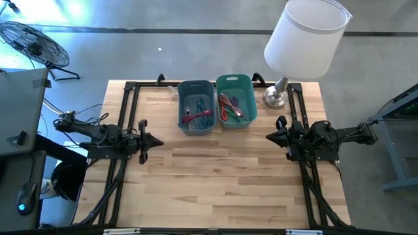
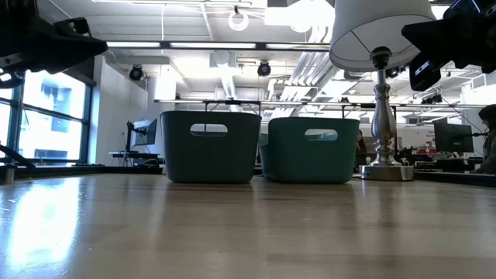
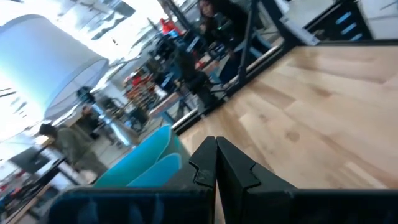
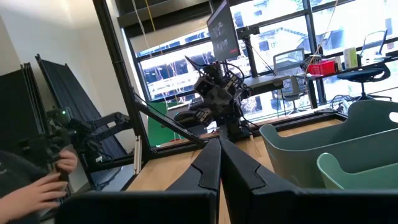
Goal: Pick & Place USB Port
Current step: Return to Home Position
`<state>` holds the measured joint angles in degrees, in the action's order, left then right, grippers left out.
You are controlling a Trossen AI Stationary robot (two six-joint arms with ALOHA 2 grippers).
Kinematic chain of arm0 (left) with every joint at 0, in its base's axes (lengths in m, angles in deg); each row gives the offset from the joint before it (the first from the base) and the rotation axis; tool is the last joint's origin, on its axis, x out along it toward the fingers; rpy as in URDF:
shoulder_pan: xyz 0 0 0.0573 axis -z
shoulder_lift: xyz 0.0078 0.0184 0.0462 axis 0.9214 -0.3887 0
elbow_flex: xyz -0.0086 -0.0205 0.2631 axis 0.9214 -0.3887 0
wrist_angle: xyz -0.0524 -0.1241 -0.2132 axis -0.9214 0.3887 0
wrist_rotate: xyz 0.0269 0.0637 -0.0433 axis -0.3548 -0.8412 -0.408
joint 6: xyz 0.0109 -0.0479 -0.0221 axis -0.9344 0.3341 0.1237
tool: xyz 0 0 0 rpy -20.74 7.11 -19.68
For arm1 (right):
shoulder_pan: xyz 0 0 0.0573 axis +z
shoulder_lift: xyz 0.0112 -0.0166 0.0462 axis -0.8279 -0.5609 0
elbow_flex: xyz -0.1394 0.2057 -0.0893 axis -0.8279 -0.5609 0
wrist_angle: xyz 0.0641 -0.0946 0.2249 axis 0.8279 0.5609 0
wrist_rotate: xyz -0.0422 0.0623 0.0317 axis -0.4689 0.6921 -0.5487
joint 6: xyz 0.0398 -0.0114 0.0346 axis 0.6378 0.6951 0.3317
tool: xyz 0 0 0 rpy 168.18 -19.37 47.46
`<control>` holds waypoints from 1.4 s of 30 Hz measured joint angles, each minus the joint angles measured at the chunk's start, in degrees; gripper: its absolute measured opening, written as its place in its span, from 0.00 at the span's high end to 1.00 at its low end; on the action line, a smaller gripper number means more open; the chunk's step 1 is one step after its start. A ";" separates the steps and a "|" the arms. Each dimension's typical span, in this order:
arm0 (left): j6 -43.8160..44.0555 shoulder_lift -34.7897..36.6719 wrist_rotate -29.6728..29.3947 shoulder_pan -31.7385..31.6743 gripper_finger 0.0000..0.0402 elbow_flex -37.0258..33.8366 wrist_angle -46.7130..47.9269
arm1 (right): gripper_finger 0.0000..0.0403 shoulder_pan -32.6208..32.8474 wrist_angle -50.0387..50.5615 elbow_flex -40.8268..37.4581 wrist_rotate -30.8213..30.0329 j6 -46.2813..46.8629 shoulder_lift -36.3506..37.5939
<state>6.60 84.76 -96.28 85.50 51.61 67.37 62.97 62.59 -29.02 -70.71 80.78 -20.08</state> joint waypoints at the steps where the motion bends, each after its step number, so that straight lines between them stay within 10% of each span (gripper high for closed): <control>1: -0.23 0.00 -0.66 0.00 1.00 0.00 -0.06 | 1.00 0.00 0.00 0.00 0.00 0.01 0.00; 42: -4.42 -0.59 2.87 0.00 1.00 0.09 1.04 | 0.99 0.00 0.00 -0.02 -0.01 0.00 0.00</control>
<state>2.18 84.17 -93.41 85.50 51.70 68.41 62.98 62.59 -29.04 -70.72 80.78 -20.08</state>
